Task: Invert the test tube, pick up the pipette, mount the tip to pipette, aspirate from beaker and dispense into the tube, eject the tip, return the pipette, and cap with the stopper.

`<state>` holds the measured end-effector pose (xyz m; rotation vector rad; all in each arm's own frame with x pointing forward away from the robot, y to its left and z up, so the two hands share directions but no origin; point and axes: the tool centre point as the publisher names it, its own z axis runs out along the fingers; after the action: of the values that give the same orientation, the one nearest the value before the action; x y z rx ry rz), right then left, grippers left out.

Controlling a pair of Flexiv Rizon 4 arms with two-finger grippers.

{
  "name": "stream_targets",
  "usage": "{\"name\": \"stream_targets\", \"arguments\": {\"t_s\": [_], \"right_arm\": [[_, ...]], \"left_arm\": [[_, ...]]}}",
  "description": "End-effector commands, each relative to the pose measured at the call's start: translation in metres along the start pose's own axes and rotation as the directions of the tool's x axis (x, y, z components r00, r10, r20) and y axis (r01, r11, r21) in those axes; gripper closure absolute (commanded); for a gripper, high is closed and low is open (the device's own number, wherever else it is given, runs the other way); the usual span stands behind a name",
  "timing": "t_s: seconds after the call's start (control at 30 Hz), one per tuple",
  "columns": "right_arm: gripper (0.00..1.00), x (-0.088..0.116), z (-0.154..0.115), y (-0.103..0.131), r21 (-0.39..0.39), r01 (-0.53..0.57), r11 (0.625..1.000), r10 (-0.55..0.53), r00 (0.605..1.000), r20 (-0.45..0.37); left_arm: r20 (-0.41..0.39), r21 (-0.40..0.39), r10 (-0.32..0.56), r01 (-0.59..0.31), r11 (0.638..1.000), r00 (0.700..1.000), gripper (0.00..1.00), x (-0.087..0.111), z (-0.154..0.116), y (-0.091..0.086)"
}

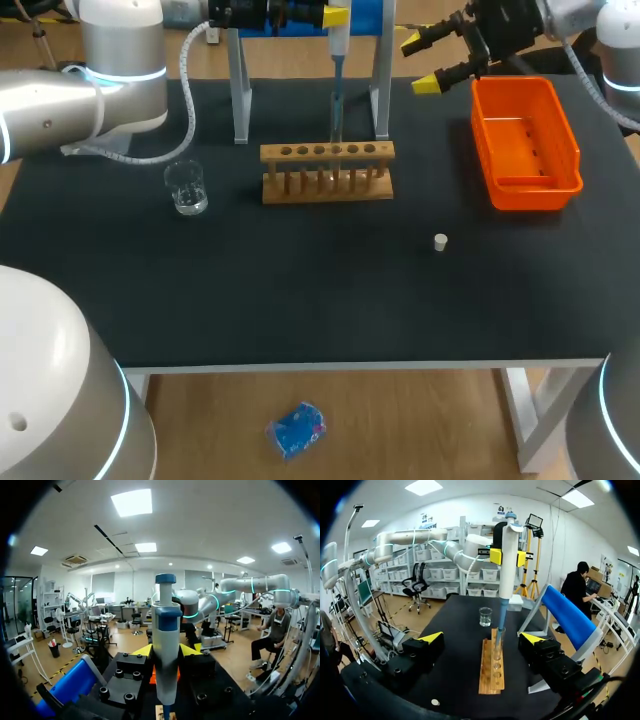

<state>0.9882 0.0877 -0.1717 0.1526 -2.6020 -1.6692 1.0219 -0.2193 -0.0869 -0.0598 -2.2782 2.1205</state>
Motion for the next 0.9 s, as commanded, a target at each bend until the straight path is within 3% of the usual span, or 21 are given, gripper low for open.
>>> {"name": "stream_targets", "arguments": {"t_s": [0.03,0.3,0.9], "right_arm": [[0.0,0.001,-0.001,0.0,0.003,0.0,1.0,0.0,1.0,0.002],[0.0,0.002,0.033,-0.025,0.103,0.021,0.994,-0.024,0.999,0.027],[0.0,-0.014,0.078,-0.075,0.123,0.033,0.992,-0.041,0.997,0.059]], "left_arm": [[-0.002,-0.002,-0.001,0.001,1.0,1.0,1.0,-0.001,0.0,-0.001],[-0.002,-0.002,-0.001,0.001,1.0,1.0,1.0,-0.001,0.0,-0.001],[-0.002,-0.002,-0.001,0.001,1.0,1.0,1.0,-0.001,0.0,-0.001]]}}
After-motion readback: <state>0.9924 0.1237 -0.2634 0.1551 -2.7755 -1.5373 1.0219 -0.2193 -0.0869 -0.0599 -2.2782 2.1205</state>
